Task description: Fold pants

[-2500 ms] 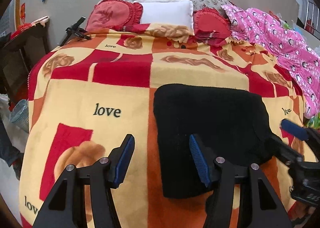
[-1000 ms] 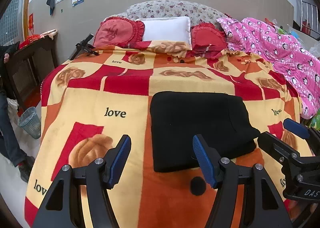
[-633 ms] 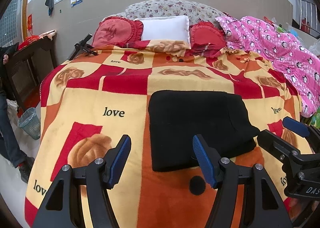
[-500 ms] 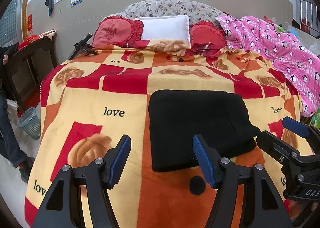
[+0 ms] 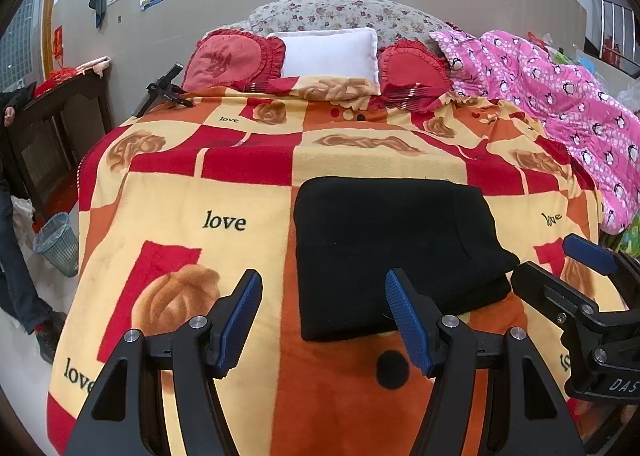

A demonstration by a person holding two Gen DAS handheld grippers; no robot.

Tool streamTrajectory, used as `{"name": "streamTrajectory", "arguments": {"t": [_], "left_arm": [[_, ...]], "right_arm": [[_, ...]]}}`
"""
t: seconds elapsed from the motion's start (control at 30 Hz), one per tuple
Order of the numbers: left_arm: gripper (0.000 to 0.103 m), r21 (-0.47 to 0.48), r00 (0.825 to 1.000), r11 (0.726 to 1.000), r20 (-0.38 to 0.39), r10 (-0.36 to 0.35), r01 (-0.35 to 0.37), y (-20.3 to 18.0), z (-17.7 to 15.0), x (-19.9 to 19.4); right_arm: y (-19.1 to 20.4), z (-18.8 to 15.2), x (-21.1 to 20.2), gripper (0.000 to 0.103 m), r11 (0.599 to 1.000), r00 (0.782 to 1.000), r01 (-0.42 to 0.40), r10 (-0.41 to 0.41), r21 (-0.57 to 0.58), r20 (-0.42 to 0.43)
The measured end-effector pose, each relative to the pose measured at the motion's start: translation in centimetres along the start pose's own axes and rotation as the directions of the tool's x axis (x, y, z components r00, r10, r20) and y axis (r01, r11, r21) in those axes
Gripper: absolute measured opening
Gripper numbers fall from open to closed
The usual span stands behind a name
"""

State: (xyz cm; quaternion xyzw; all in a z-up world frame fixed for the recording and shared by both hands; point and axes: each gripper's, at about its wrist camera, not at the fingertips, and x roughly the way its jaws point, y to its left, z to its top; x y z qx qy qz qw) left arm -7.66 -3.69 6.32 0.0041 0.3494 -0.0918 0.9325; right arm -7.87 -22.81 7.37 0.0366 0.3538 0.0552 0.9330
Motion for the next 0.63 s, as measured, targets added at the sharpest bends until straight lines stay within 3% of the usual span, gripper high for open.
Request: {"name": "streamTrajectory", "arguments": {"t": [0.63], "left_arm": [[0.064, -0.006, 1.0, 1.0, 0.022, -0.006, 0.006, 1.0, -0.3, -0.2]], "right_arm": [[-0.8, -0.5, -0.2, 0.102, 1.0, 1.0, 0.012, -0.012, -0.002, -0.01]]}}
